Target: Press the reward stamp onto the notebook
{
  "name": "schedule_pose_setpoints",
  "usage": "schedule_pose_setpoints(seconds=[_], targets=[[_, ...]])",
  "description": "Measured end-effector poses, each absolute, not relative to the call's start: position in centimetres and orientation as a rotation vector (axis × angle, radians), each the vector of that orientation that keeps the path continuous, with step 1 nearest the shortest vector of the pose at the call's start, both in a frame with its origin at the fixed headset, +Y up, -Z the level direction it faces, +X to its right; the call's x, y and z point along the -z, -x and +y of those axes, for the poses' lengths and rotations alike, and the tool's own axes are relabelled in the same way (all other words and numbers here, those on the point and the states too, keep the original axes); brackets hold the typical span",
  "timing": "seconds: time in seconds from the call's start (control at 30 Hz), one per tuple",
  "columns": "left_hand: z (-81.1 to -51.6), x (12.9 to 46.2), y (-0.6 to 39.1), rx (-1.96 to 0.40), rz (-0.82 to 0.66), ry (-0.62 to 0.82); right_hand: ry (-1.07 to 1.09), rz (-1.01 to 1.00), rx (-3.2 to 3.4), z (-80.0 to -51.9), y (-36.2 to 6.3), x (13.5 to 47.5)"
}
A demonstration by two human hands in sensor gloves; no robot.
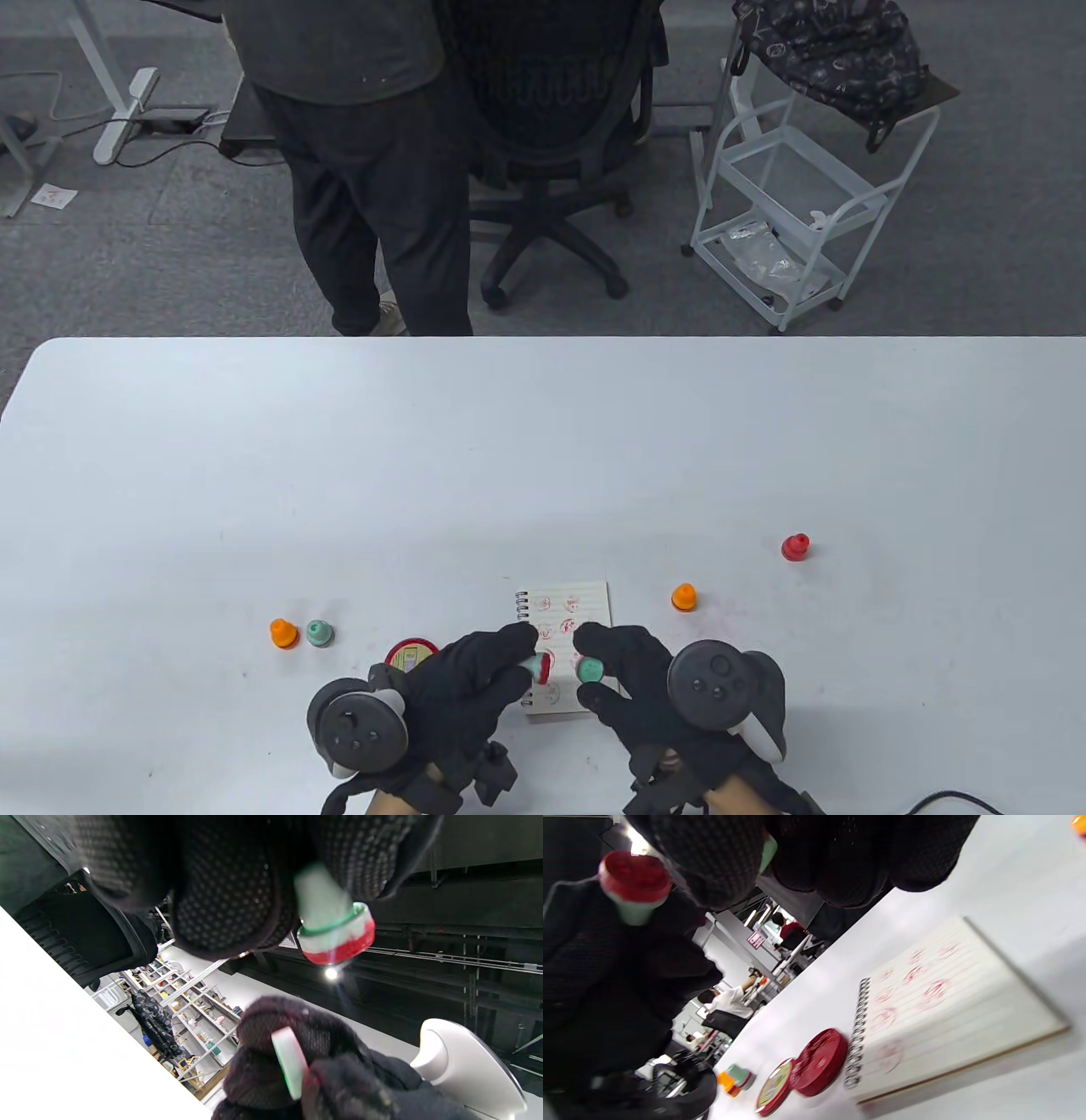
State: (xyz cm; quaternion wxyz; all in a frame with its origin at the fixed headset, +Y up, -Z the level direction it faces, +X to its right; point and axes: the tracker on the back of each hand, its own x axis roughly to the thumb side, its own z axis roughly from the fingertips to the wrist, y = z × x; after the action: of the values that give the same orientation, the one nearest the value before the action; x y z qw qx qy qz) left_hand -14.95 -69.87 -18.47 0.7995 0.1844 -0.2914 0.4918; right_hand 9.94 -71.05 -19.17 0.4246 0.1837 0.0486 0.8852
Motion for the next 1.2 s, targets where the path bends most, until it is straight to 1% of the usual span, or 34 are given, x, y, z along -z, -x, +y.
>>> schedule_pose_setpoints(seconds=[0.13,0.3,0.4,0.57,0.83,1.2], targets=[[-69.9,18.2,14.3,-1.069,-0.643,-0.393,-0.493,0.158,-2.161,-71.3,-9.3,19.0],[-70.0,18.1,14.1,-1.046,-0.651,-0.387,-0.501,0.139,-2.16,-71.3,-9.3,19.0],[-70.2,18.3,13.9,-1.03,-0.65,-0.354,-0.508,0.12,-2.126,-71.4,-9.5,18.9],[-70.4,18.4,13.7,-1.021,-0.653,-0.327,-0.499,0.094,-2.123,-71.5,-9.5,18.9],[-70.4,18.5,13.8,-1.015,-0.65,-0.334,-0.471,0.054,-2.088,-71.5,-9.7,18.8],[-70.4,18.4,13.4,-0.975,-0.667,-0.32,-0.443,0.077,-1.992,-71.7,-9.9,18.8]])
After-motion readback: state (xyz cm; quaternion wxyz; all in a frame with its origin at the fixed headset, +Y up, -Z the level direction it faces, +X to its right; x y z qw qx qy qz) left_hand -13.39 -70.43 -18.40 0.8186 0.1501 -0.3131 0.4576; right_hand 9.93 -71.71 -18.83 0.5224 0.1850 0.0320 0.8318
